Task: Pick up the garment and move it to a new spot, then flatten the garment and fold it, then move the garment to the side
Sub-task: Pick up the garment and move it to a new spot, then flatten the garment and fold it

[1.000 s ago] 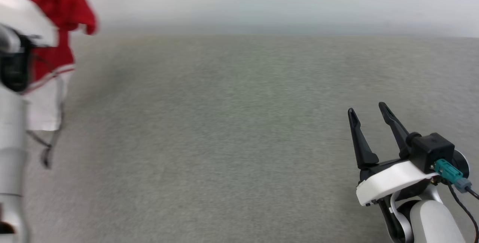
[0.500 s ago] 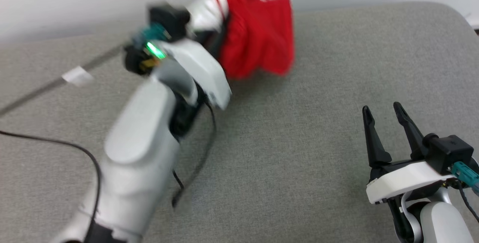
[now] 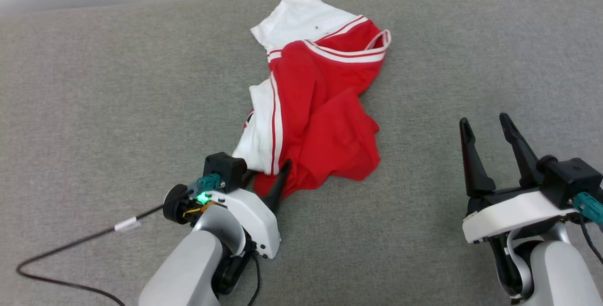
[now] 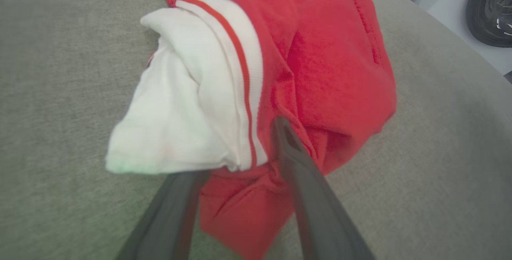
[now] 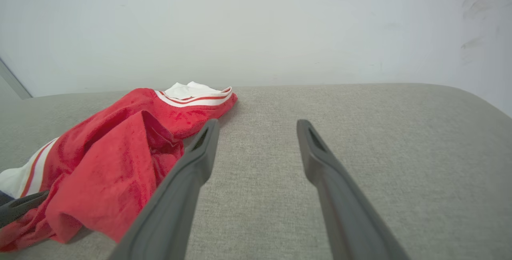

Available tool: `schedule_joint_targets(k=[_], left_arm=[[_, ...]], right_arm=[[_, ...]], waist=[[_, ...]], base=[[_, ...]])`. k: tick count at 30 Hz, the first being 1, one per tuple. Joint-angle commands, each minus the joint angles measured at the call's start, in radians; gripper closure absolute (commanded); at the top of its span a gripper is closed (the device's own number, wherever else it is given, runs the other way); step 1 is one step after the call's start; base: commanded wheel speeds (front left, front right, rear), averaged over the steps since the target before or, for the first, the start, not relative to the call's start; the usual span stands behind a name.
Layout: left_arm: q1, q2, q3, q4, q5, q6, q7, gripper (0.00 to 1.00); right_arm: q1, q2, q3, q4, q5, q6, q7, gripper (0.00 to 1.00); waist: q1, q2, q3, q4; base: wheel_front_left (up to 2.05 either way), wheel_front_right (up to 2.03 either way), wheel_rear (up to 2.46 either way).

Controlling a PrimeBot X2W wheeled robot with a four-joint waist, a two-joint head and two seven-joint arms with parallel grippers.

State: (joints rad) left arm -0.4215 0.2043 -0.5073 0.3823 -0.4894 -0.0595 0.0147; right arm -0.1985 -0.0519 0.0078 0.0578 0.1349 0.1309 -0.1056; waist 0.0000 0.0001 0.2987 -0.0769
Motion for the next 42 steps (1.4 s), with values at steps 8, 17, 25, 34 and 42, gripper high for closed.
schedule_joint_targets(k=[8,17,25,34,42], left_arm=[[0.0,-0.004,0.025,-0.094,0.055,0.072,-0.153,0.0],[0.039,0.022,0.091,-0.158,0.052,0.148,-0.209,0.0],[0.144,0.094,0.145,-0.192,0.036,0.181,-0.218,0.0],[0.249,0.123,0.148,-0.218,0.028,0.209,-0.213,0.0],[0.24,0.131,0.157,-0.236,0.009,0.204,-0.205,0.0]], right_arm=[[0.001,0.002,-0.023,0.008,-0.026,0.0,0.006,0.0],[0.039,0.002,-0.042,-0.01,-0.038,0.0,0.035,0.0],[0.106,0.002,-0.05,-0.033,-0.027,0.0,0.062,0.0],[0.179,0.002,-0.042,-0.054,-0.016,0.0,0.085,0.0],[0.194,0.002,-0.04,-0.076,-0.022,0.0,0.095,0.0]], waist=[[0.0,-0.0001,-0.058,0.047],[0.0,-0.0001,-0.135,0.087],[0.0,-0.0001,-0.207,0.102],[0.0,-0.0001,-0.254,0.09],[0.0,-0.0001,-0.261,0.082]], base=[[0.0,0.0,0.0],[0.0,0.0,0.0],[0.0,0.0,0.0],[0.0,0.0,0.0],[0.0,0.0,0.0]])
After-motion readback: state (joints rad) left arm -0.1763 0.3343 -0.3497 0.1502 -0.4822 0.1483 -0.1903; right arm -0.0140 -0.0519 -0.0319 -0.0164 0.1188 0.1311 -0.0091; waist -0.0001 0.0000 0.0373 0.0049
